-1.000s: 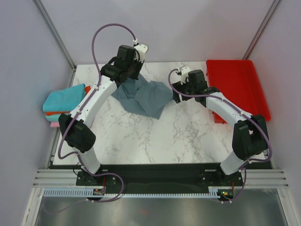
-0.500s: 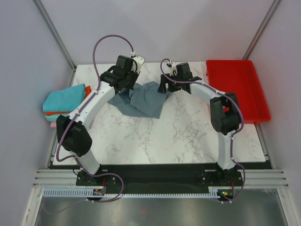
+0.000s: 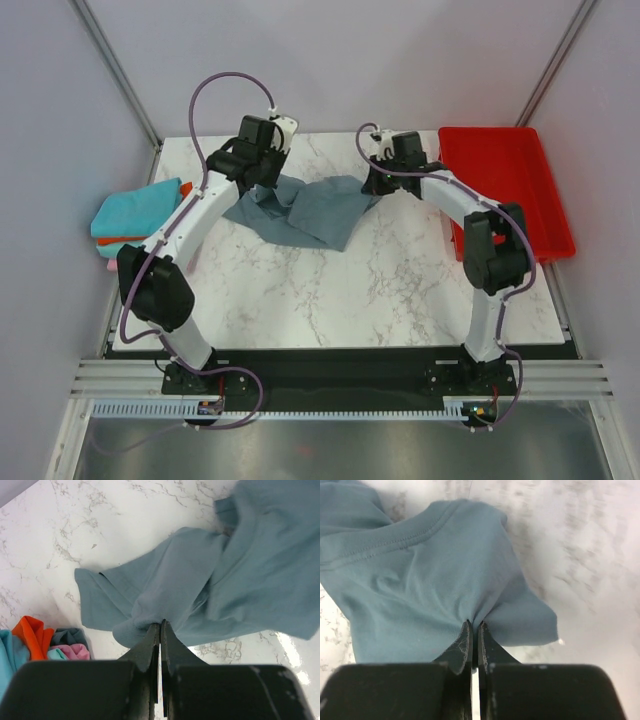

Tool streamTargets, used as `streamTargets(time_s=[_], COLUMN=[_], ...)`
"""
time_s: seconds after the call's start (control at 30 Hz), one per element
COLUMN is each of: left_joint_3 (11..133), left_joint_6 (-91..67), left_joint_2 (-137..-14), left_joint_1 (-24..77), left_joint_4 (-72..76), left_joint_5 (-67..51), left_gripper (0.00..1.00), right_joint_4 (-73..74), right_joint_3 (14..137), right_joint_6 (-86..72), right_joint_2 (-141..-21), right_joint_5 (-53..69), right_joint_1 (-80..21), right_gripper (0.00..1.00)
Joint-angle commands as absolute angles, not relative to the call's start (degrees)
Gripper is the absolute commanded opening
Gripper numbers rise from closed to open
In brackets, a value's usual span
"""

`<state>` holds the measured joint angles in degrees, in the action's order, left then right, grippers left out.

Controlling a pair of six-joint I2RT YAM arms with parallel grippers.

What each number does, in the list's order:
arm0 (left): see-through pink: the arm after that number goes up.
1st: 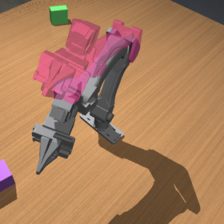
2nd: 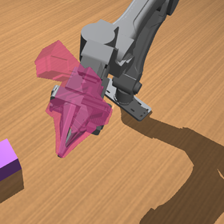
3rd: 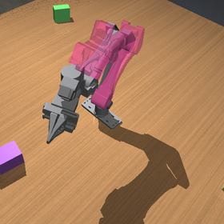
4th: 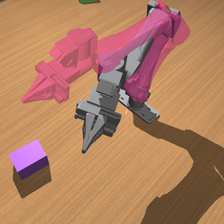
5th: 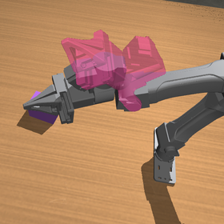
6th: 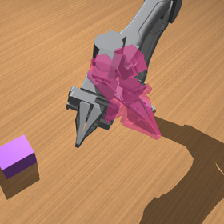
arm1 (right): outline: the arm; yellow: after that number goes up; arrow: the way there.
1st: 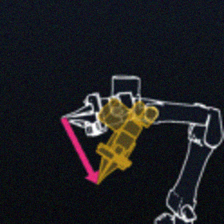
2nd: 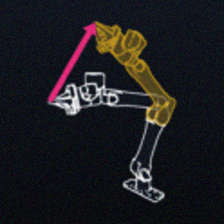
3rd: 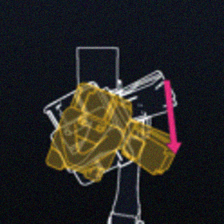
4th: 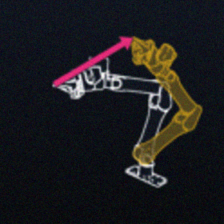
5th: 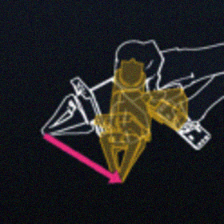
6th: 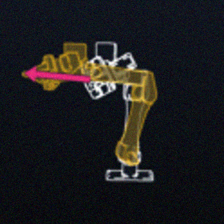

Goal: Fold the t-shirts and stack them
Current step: Flatten the tshirt out

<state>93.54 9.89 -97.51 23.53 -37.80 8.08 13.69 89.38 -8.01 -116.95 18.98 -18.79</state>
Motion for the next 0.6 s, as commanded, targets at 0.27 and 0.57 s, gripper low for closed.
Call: streamTargets(time_s=[0.27, 0.57], left_joint_3=[93.52, 93.6], left_joint_6=[8.79, 8.44], left_joint_2=[-93.96, -94.39], left_joint_1=[19.78, 19.77], left_joint_4=[-36.74, -36.83], left_joint_5=[7.91, 6.59], left_gripper=[0.02, 0.02], right_joint_4=[21.87, 22.76], right_joint_3=[78.22, 92.8], right_joint_6=[-0.89, 5.19], right_joint_2=[-97.91, -104.13], right_joint_5=[10.98, 12.29], right_joint_1=[-1.84, -16.95], right_gripper=[0.37, 0.73])
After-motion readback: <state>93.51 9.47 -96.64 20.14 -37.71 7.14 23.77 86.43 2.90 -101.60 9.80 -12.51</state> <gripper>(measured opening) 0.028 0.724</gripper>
